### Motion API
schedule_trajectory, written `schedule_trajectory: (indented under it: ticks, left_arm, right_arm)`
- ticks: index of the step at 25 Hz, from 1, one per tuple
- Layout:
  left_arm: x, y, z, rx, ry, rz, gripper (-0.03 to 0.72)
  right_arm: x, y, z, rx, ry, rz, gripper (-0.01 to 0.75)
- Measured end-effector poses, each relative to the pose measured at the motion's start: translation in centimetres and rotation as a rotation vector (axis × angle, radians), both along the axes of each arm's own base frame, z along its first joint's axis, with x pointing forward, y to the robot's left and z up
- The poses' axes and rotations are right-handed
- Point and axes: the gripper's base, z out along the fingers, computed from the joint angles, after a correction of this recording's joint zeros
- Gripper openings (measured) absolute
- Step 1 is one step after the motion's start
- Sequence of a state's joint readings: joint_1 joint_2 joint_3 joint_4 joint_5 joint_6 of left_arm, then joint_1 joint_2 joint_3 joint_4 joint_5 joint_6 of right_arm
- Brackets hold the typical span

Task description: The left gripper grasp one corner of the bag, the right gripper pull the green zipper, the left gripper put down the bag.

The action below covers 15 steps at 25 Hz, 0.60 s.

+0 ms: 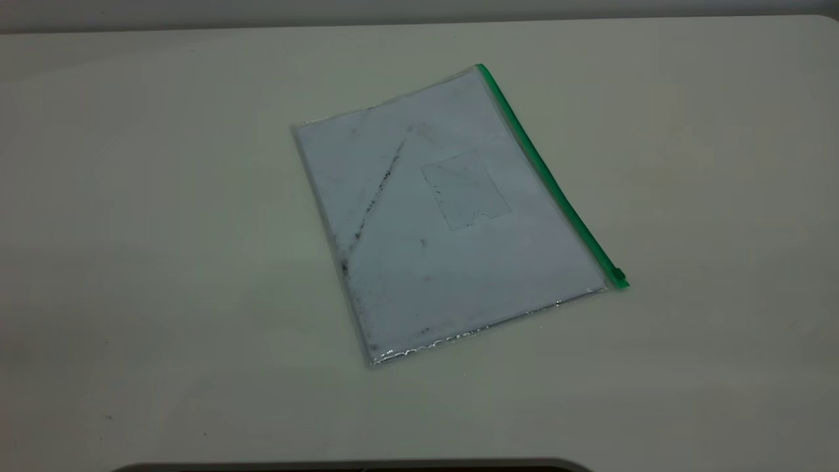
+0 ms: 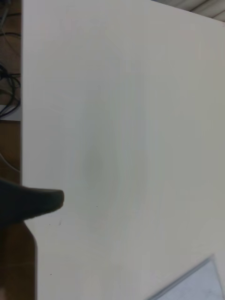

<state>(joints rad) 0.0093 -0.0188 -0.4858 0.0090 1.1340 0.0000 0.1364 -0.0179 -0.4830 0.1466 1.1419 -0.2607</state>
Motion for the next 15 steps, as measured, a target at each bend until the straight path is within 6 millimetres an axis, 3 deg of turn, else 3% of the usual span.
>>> schedule_trajectory:
  ticks: [15]
  left_arm:
    - [0.00,0.00,0.00,0.000,0.000,0.000,0.581]
  right_arm:
    - [0.07,0.07,0.00,0.001,0.000,-0.066,0.585]
